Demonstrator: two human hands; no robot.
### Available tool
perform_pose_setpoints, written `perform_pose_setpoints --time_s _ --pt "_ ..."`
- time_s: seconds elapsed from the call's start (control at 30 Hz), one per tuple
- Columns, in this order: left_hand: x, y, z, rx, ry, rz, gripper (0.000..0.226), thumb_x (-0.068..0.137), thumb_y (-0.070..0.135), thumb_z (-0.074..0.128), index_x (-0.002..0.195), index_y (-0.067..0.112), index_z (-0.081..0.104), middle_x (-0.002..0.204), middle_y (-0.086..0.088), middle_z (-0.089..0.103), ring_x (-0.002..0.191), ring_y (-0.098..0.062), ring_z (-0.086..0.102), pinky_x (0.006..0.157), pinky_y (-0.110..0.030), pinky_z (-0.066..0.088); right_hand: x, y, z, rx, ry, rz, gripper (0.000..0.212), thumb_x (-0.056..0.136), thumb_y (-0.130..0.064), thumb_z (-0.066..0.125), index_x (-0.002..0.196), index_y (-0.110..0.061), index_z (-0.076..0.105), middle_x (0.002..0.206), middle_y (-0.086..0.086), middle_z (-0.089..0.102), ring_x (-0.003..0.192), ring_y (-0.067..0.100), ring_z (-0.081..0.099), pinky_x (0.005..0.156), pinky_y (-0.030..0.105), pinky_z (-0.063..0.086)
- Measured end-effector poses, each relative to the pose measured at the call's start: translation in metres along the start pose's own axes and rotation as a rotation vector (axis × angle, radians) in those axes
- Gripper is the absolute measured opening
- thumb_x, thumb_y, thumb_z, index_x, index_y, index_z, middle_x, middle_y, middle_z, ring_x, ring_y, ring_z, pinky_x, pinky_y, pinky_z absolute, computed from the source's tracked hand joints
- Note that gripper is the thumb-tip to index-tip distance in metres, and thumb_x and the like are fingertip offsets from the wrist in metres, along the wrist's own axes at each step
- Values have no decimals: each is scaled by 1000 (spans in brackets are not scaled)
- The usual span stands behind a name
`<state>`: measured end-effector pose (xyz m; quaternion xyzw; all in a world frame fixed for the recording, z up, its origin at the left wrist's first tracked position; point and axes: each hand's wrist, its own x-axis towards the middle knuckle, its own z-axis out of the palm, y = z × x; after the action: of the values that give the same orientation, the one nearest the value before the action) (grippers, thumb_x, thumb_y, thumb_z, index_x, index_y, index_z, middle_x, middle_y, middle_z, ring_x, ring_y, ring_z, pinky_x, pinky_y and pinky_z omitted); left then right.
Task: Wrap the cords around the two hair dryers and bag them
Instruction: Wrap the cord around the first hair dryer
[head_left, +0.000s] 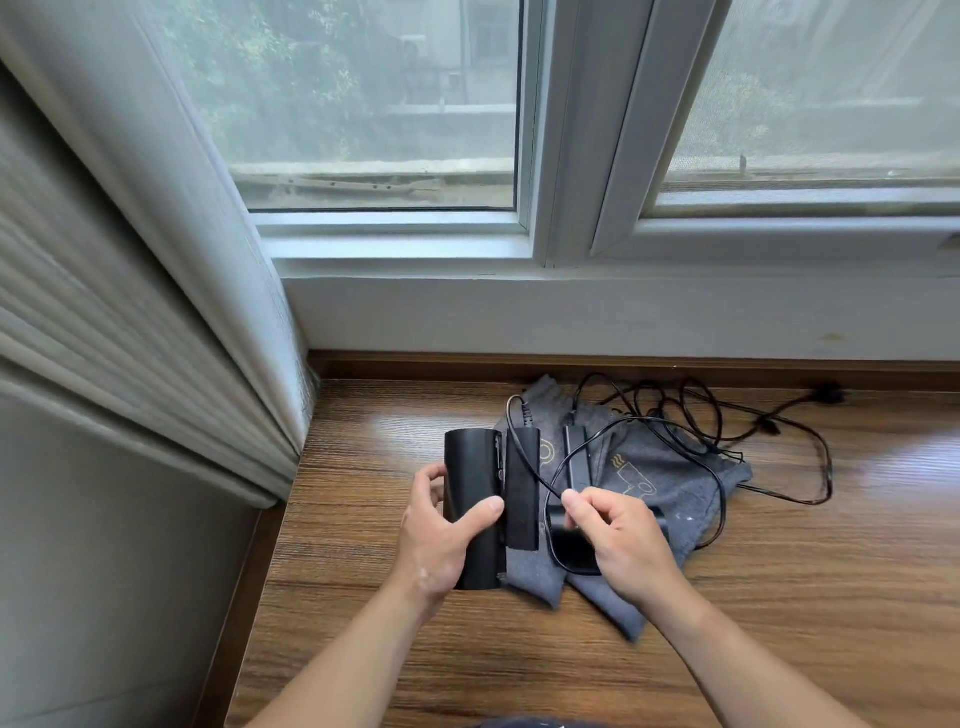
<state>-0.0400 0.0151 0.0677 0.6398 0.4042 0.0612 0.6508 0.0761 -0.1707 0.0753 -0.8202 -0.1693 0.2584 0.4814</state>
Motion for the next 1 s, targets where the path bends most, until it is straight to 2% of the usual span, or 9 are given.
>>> perform_pose_setpoints --time_s 0.1,0.23,0.33,0.43,0.53,0.77,0.87,0.93,1.0 --pt "-3 -1 1 -114 -51 -15 62 71 30 83 126 29 54 113 -5 78 101 -18 76 81 -33 59 3 -1 -1 28 -15 4 40 99 -34 63 62 -21 65 56 -14 61 59 1 54 64 21 42" --pt "-7 4 4 -262 -197 -58 54 82 20 68 132 24 49 104 -14 78 88 -26 74 71 -37 59 3 -1 4 102 -66 -14 33 97 -44 64 76 -21 73 64 3 66 64 8 57 67 31 46" --pt "-14 10 10 -174 -276 -11 59 84 41 72 135 21 50 113 -9 76 98 -21 73 79 -32 58 2 -7 6 196 -116 -1 35 92 -48 62 82 -16 72 56 -6 50 59 10 44 62 32 38" --pt "-19 13 17 -51 -318 2 103 58 73 87 140 22 50 125 -3 72 118 -21 70 98 -38 58 5 -8 5 197 -116 -4 34 96 -38 65 75 -12 64 58 -7 46 58 11 40 59 34 35" --pt "-16 15 16 2 -375 16 96 60 55 93 141 25 52 129 -3 72 121 -21 68 107 -50 53 7 -3 2 132 -128 -9 32 95 -35 69 74 -11 63 58 -9 49 57 9 42 58 32 36" --pt "-13 17 10 10 -380 56 82 64 31 80 139 25 49 125 -5 74 118 -29 68 103 -47 53 11 -2 -8 104 -123 -18 9 95 -30 70 101 -24 67 52 -11 44 53 5 41 60 22 39" --pt "-14 18 9 -19 -399 73 76 67 23 75 140 18 55 126 -15 71 119 -39 65 105 -54 51 11 -6 -11 142 -213 -25 21 98 -29 66 118 -26 68 74 -13 67 73 5 63 78 25 50" --pt "-15 20 9 -57 -416 72 64 72 17 70 135 17 62 121 -20 72 109 -42 66 101 -56 52 9 -13 -13 197 -267 -48 24 100 -22 62 123 -23 69 104 -13 78 100 1 71 89 15 51" --pt "-16 22 9 -116 -423 56 54 75 14 67 129 15 67 116 -19 72 104 -34 66 95 -50 53 8 -18 -14 238 -307 -45 26 101 -19 59 126 -17 67 101 -20 78 92 -7 71 79 7 49"
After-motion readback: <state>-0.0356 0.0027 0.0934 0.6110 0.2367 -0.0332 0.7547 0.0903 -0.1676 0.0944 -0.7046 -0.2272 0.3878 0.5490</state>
